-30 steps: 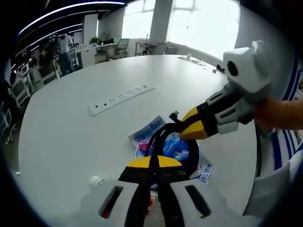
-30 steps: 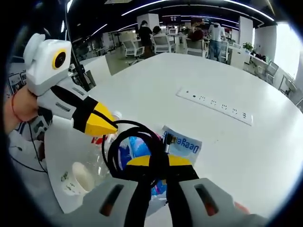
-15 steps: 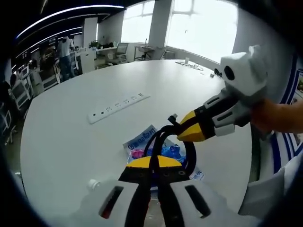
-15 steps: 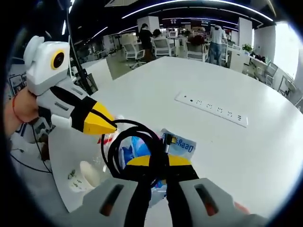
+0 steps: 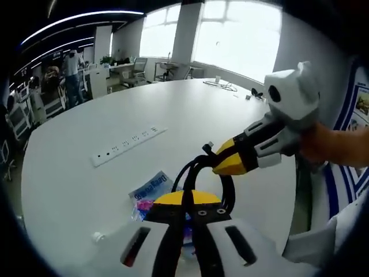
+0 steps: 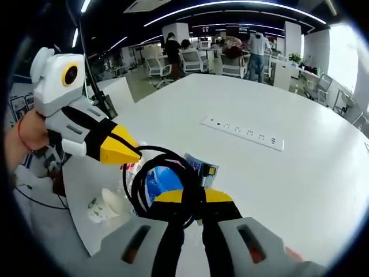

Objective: Arrange the tabletop items into an orderly group along one side of the table until the central work area is clear of visible clutter.

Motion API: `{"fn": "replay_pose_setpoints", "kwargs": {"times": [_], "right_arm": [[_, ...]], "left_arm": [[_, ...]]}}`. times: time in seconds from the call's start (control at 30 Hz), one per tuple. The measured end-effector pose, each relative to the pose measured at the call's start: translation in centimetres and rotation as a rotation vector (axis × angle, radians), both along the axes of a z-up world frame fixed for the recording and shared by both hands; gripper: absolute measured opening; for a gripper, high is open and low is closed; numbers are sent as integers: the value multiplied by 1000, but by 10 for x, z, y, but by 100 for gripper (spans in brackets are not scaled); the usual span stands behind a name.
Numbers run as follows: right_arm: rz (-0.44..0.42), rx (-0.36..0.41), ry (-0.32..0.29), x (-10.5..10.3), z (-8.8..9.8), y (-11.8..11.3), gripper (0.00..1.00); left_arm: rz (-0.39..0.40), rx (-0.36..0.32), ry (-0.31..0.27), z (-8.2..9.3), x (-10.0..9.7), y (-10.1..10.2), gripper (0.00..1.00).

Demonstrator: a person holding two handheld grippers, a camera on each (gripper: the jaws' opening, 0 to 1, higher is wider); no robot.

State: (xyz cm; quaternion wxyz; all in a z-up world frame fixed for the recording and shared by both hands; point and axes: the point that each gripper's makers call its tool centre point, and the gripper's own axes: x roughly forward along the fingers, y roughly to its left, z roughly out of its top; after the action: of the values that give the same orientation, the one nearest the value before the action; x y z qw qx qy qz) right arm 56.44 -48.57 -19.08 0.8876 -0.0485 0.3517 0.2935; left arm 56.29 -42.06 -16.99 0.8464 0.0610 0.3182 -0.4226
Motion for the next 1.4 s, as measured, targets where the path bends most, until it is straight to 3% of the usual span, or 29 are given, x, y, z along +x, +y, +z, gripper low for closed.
{"fn": "replay_pose_setpoints", "kwargs": {"times": [0.4, 0.67, 1.03, 1.4], "right_arm": [[-55, -18, -8, -21, 12, -63, 7], [-116, -24, 11, -41, 11, -114, 7], [-178, -32, 85, -67, -12, -173, 7], [-204, -41, 156, -80, -37, -215, 7]], "left_arm": [[-76, -24, 4, 10, -17, -63, 0], [-144, -48, 26, 9, -33, -116, 0], [-200, -70, 92, -14, -56, -176, 0], [-231, -73, 159, -38, -69, -220, 0]]}}
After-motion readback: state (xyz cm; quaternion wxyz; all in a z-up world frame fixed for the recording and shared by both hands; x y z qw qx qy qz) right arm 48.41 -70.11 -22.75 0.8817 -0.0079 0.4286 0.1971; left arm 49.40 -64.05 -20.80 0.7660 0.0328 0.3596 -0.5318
